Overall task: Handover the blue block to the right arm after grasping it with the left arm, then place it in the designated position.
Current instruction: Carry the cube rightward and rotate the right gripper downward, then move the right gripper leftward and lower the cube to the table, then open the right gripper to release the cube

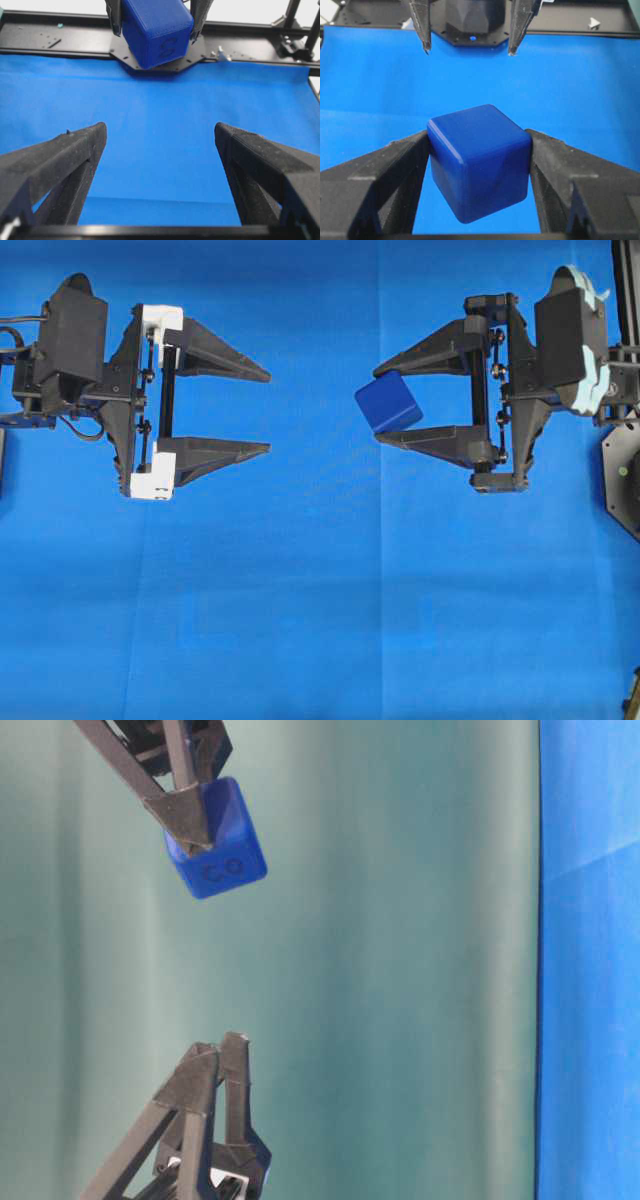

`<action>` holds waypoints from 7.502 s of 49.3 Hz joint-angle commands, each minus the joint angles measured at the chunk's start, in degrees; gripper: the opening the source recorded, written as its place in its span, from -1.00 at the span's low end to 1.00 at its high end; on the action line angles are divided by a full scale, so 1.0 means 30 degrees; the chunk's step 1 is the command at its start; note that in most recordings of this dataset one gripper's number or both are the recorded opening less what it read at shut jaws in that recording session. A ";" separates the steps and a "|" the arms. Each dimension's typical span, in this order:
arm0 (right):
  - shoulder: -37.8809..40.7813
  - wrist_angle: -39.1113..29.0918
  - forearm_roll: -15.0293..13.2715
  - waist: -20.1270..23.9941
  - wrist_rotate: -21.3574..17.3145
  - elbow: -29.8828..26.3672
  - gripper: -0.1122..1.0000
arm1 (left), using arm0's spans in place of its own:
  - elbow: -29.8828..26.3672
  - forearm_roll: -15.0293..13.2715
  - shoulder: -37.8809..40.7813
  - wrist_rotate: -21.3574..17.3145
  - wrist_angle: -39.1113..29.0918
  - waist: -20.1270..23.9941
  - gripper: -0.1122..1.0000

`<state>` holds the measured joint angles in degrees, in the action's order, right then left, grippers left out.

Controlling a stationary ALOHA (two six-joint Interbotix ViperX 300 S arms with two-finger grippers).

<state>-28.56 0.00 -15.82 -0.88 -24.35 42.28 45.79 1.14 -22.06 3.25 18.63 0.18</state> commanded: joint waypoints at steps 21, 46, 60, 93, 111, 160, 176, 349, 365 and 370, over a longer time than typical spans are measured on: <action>-0.0234 -0.0205 -0.0029 0.0029 -0.0029 -0.0234 0.14 | -0.0264 -0.0029 -0.0322 0.0000 0.0059 -0.0059 0.87; -0.0234 -0.0469 -0.0059 0.0029 -0.0029 -0.0234 0.14 | -0.0264 -0.0029 -0.0322 0.0029 0.0059 -0.0029 0.87; -0.0234 -0.1289 0.0029 0.0146 -0.0117 -0.0264 0.14 | -0.0264 -0.0029 -0.0322 0.0029 0.0059 -0.0029 0.87; -0.0234 -0.8877 0.0264 0.1816 -0.1494 -0.0381 0.14 | -0.0352 -0.0029 -0.0234 0.0059 0.0059 -0.0029 0.87; -0.0234 -0.8174 0.0176 0.1846 -0.1465 -0.0322 0.14 | -0.0352 -0.0029 -0.0205 0.0117 0.0088 -0.0059 0.87; 0.1641 -0.5801 -0.0234 0.1816 -0.1436 -0.0088 0.14 | -0.0352 -0.0029 -0.0205 0.0088 0.0059 -0.0029 0.87; 0.5947 -0.1436 -0.0439 0.1084 -0.1436 -0.0586 0.14 | -0.0352 -0.0029 -0.0205 0.0117 0.0059 -0.0059 0.87; 0.1436 -0.0908 -0.0234 -0.0088 -0.1055 0.0908 0.58 | -0.0322 -0.0029 -0.0322 0.0059 0.0029 -0.0352 0.87; -0.1465 -0.1904 -0.0264 -0.0088 -0.1055 0.2109 0.58 | -0.0352 -0.0029 -0.0293 0.0059 0.0059 -0.0352 0.87; -0.1377 -0.1875 -0.0322 -0.0088 -0.1055 0.2080 0.58 | -0.0352 -0.0029 -0.0322 0.0059 0.0059 -0.0352 0.87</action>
<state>-32.52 -5.89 -16.61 -1.23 -27.42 49.22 45.79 1.14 -22.06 3.52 18.46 -0.79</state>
